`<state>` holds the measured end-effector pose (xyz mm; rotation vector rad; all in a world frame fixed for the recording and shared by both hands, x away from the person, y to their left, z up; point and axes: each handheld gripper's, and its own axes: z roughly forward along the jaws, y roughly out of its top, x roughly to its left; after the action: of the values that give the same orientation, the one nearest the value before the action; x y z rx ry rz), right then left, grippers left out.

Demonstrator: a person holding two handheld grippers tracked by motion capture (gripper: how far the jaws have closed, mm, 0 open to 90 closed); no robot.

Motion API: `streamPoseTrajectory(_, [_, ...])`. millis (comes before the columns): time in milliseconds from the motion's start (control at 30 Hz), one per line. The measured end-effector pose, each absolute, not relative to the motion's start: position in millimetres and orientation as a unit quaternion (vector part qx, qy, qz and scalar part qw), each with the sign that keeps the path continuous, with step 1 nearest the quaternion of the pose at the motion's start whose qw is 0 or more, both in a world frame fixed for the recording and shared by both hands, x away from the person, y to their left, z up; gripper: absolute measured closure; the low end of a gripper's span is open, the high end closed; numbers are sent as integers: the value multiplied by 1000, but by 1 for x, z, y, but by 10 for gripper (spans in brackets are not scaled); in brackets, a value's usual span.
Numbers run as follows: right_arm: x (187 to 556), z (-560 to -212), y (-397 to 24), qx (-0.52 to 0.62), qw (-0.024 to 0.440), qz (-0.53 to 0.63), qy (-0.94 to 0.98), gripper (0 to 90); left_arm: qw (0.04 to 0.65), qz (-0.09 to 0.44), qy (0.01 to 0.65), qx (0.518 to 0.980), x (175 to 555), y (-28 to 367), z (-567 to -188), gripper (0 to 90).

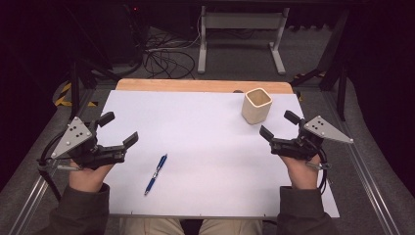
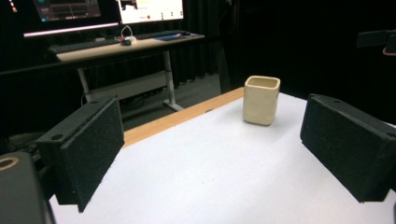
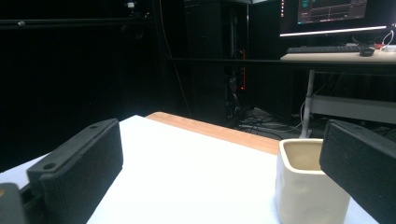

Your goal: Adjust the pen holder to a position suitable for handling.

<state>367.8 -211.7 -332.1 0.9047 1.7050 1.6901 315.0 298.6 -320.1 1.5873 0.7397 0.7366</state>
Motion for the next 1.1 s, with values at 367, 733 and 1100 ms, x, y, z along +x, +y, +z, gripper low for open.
streamPoseTrajectory(367, [368, -331, -210, 341, 289, 623, 642, 2, 568, 300, 335, 690, 312, 295, -337, 82])
streamPoseTrajectory(733, [366, -331, -209, 341, 296, 618, 644, 3, 549, 294, 350, 700, 308, 291, -353, 86])
streamPoseTrajectory(1100, [364, -330, -209, 344, 297, 617, 642, 2, 515, 284, 372, 719, 305, 292, -384, 90])
